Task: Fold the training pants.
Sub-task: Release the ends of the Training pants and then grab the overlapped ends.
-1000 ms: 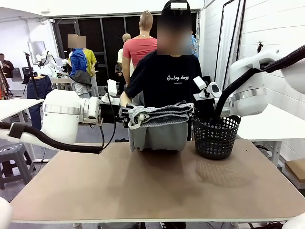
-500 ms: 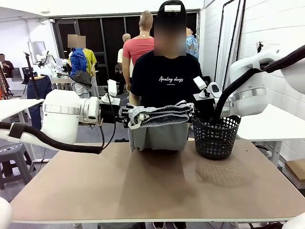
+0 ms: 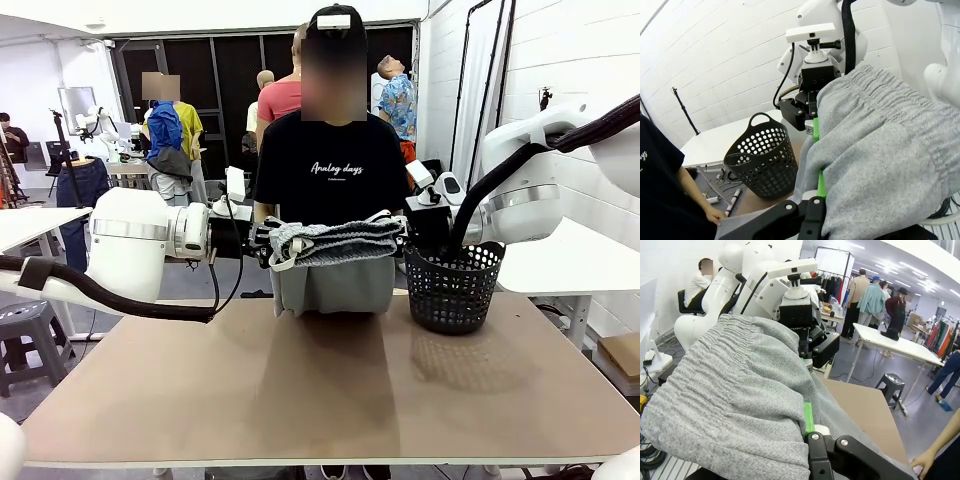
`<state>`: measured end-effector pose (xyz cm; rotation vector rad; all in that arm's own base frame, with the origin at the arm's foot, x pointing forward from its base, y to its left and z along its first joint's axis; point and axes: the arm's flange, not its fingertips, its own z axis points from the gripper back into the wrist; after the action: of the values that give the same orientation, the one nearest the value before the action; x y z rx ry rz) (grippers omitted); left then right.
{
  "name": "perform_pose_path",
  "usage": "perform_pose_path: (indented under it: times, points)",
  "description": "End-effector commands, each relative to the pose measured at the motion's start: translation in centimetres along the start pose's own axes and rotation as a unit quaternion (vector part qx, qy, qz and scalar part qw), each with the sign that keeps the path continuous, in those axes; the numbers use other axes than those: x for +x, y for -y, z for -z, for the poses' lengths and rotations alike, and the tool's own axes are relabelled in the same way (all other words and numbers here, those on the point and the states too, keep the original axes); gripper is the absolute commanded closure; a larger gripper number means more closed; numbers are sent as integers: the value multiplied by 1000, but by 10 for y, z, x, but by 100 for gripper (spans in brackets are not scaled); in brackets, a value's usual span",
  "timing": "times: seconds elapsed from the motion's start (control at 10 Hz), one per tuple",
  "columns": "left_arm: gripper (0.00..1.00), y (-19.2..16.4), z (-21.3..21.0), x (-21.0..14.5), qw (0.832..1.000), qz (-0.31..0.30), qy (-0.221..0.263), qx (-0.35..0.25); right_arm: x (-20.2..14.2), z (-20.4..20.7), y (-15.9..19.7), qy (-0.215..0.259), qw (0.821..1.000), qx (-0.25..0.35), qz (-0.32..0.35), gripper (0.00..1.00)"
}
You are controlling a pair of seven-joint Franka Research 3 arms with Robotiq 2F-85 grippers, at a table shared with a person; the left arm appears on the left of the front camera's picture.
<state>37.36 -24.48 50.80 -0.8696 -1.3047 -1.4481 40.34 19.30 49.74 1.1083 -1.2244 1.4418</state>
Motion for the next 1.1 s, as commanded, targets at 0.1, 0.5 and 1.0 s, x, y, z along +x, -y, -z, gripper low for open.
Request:
perform_pose_path:
  times: [0.1, 0.5, 1.0]
  points:
    - [100, -1, 1, 3, 1000, 2, 1, 0, 1, 0, -5, 18, 1000, -5, -5, 100]
    - [100, -1, 1, 3, 1000, 2, 1, 0, 1, 0, -5, 18, 1000, -5, -5, 100]
    - [100, -1, 1, 3, 1000, 2, 1, 0, 1, 0, -5, 18, 1000, -5, -5, 100]
